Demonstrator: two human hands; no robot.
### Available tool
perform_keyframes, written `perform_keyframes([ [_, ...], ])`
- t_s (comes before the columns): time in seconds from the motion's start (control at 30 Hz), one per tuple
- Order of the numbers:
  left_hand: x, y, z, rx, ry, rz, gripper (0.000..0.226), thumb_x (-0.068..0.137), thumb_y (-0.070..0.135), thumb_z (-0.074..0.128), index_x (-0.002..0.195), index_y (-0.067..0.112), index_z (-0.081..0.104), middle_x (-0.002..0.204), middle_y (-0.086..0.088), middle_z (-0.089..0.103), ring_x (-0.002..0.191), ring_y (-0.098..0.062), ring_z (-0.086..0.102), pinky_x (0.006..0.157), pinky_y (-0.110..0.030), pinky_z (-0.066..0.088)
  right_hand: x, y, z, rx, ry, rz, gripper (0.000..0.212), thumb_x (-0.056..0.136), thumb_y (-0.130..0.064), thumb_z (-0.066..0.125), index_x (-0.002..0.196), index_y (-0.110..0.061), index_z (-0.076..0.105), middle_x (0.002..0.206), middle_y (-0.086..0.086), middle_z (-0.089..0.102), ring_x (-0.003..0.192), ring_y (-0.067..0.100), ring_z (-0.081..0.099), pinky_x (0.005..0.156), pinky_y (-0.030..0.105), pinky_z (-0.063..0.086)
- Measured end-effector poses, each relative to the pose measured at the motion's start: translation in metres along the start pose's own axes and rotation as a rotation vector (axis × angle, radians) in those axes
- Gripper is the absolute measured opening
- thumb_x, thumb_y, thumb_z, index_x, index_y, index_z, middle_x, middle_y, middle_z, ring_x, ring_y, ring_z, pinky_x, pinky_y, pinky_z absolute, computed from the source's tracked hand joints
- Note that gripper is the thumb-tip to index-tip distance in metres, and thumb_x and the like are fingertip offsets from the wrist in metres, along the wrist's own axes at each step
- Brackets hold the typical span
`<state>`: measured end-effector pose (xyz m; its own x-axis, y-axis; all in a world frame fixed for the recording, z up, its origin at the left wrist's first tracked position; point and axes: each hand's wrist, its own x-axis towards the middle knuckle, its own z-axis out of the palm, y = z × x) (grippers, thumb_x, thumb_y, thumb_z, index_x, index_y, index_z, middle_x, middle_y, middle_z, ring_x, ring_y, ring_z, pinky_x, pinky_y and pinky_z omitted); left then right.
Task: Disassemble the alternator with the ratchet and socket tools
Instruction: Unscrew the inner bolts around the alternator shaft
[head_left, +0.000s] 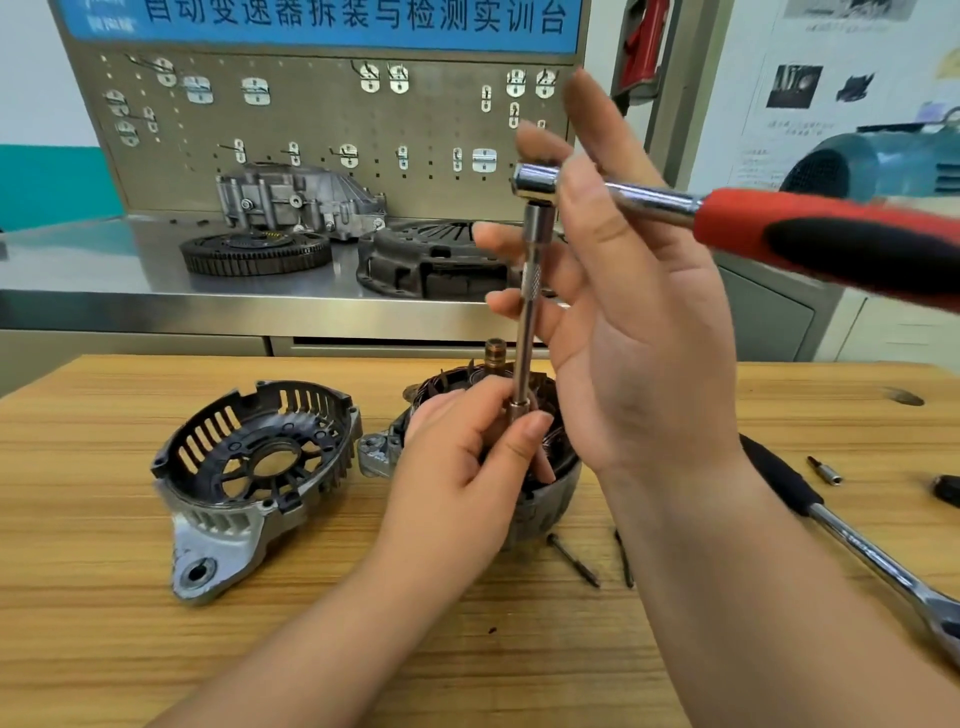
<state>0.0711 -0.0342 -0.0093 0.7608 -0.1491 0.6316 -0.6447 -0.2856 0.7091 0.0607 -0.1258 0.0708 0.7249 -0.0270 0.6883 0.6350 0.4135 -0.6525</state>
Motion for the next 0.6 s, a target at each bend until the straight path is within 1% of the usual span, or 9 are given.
perform_keyframes([
  [0.07, -0.0002, -0.0006, -0.0007, -0.033, -0.001, 0.009, 0.029, 0.087, 0.047, 0.04, 0.086, 0.024, 0.059, 0.076, 0.014, 0.066, 0.079, -0.006, 0.06, 0.085, -0.043, 0.047, -0.0005, 0.0005, 0.0011, 0.035, -0.018, 0.014, 0.032, 0.094, -0.025, 0.048, 0.124, -0.029, 0.057, 0.12, -0.006, 0.065, 0.081, 0.017, 0.068, 0.062, 0.023, 0.052],
  [0.1, -0.0003, -0.0007, -0.0013, -0.073, -0.011, 0.017, 0.028, 0.089, 0.045, 0.04, 0.085, 0.024, 0.059, 0.072, 0.012, 0.066, 0.075, -0.007, 0.061, 0.082, -0.038, 0.047, -0.0008, 0.0007, 0.0012, 0.068, -0.028, 0.039, 0.029, 0.097, -0.027, 0.045, 0.122, -0.03, 0.058, 0.12, -0.006, 0.065, 0.079, 0.017, 0.068, 0.061, 0.024, 0.052],
  [0.17, -0.0003, -0.0003, -0.0029, -0.08, -0.023, 0.061, 0.029, 0.092, 0.04, 0.037, 0.082, 0.022, 0.058, 0.071, 0.017, 0.063, 0.071, -0.001, 0.06, 0.075, -0.027, 0.041, -0.0004, 0.0006, -0.0004, 0.131, -0.043, 0.126, 0.031, 0.101, -0.034, 0.035, 0.121, -0.026, 0.056, 0.115, -0.004, 0.068, 0.072, 0.017, 0.069, 0.059, 0.024, 0.051],
  [0.2, -0.0002, 0.0005, -0.0032, -0.048, -0.023, 0.084, 0.031, 0.093, 0.038, 0.036, 0.081, 0.021, 0.058, 0.074, 0.022, 0.062, 0.074, 0.004, 0.058, 0.074, -0.026, 0.038, 0.0006, 0.0003, -0.0019, 0.16, -0.052, 0.177, 0.036, 0.103, -0.038, 0.03, 0.123, -0.023, 0.056, 0.109, -0.002, 0.071, 0.068, 0.017, 0.069, 0.058, 0.025, 0.05],
  [0.27, -0.0009, 0.0016, -0.003, 0.02, -0.016, 0.105, 0.031, 0.093, 0.037, 0.034, 0.078, 0.021, 0.056, 0.078, 0.027, 0.061, 0.081, 0.01, 0.055, 0.076, -0.027, 0.034, 0.0019, 0.0001, -0.004, 0.193, -0.065, 0.243, 0.045, 0.103, -0.043, 0.023, 0.125, -0.02, 0.054, 0.098, -0.001, 0.074, 0.062, 0.015, 0.068, 0.054, 0.023, 0.049],
  [0.33, -0.0017, 0.0005, -0.0023, 0.05, -0.009, 0.092, 0.032, 0.092, 0.037, 0.037, 0.073, 0.02, 0.056, 0.081, 0.018, 0.063, 0.084, 0.008, 0.054, 0.079, -0.029, 0.034, 0.001, 0.0009, -0.0039, 0.191, -0.06, 0.232, 0.043, 0.102, -0.044, 0.028, 0.123, -0.02, 0.056, 0.096, -0.001, 0.074, 0.063, 0.014, 0.068, 0.053, 0.022, 0.05],
  [0.4, -0.0021, -0.0012, -0.002, 0.037, -0.001, 0.049, 0.029, 0.091, 0.036, 0.042, 0.074, 0.018, 0.058, 0.078, 0.012, 0.064, 0.085, 0.002, 0.056, 0.082, -0.033, 0.038, -0.0003, 0.0011, -0.0019, 0.144, -0.039, 0.163, 0.034, 0.098, -0.04, 0.04, 0.118, -0.024, 0.061, 0.101, -0.002, 0.072, 0.071, 0.014, 0.068, 0.054, 0.021, 0.051],
  [0.5, -0.0013, 0.0015, -0.0025, -0.063, -0.024, -0.044, 0.026, 0.09, 0.034, 0.046, 0.08, 0.016, 0.062, 0.067, 0.011, 0.064, 0.086, -0.014, 0.06, 0.089, -0.05, 0.045, -0.0002, -0.0008, -0.0002, 0.048, -0.037, 0.055, 0.026, 0.092, -0.026, 0.05, 0.115, -0.029, 0.061, 0.109, -0.006, 0.069, 0.079, 0.015, 0.066, 0.06, 0.022, 0.051],
  [0.6, -0.0006, 0.0037, -0.0028, -0.038, -0.032, -0.04, 0.026, 0.091, 0.034, 0.044, 0.08, 0.017, 0.061, 0.064, 0.011, 0.064, 0.079, -0.013, 0.061, 0.089, -0.052, 0.045, 0.0013, -0.0014, -0.0006, 0.039, -0.059, 0.036, 0.028, 0.091, -0.023, 0.051, 0.117, -0.03, 0.059, 0.113, -0.007, 0.066, 0.081, 0.015, 0.065, 0.063, 0.023, 0.049],
])
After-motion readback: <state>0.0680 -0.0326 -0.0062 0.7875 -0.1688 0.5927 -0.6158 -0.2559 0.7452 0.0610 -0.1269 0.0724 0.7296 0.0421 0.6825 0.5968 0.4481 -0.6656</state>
